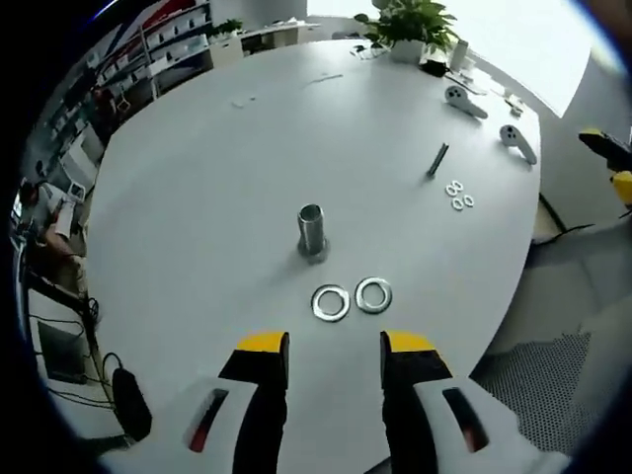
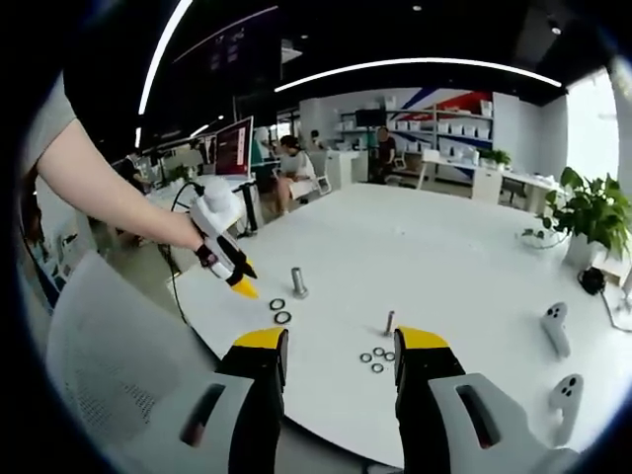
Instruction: Place the washer onto the threaded stud by aligning its center hole with the stud, sliding it down to the base, and recovering from edge contact or off-axis alignment until the washer reaches the visible bottom stop.
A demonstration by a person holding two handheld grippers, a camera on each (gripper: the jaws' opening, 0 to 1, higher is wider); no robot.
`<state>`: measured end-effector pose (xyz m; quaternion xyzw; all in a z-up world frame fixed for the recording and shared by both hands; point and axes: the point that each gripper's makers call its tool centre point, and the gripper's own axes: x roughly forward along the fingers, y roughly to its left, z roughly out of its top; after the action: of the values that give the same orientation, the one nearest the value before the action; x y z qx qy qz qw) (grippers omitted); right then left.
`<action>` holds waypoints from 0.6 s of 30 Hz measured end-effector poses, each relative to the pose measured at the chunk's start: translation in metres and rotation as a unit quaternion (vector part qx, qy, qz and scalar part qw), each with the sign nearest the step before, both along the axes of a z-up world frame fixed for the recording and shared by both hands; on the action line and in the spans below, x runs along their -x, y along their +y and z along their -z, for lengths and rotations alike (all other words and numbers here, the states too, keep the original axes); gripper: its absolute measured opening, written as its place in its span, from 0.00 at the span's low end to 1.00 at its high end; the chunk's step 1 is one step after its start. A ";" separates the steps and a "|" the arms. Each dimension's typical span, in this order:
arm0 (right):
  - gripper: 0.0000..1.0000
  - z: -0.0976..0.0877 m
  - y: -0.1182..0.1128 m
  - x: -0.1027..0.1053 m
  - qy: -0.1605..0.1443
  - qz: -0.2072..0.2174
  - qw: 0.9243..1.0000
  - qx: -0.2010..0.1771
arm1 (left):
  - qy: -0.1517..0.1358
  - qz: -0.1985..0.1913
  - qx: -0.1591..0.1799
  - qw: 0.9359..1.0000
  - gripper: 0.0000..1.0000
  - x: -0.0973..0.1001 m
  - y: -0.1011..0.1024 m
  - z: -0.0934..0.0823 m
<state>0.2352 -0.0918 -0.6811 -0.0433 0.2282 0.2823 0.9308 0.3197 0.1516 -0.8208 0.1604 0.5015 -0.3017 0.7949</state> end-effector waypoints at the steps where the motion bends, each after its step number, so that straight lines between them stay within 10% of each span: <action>1: 0.45 0.000 0.000 0.000 0.001 0.001 1.000 0.000 | 0.000 0.002 -0.003 1.000 0.35 -0.001 -0.001 0.002; 18: 0.45 0.001 -0.006 -0.002 -0.001 0.012 1.000 0.009 | 0.036 0.052 -0.054 0.997 0.32 -0.015 -0.007 0.036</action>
<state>0.2370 -0.0979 -0.6823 -0.0487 0.2305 0.2692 0.9338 0.3343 0.1443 -0.8572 0.2177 0.5362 -0.3209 0.7497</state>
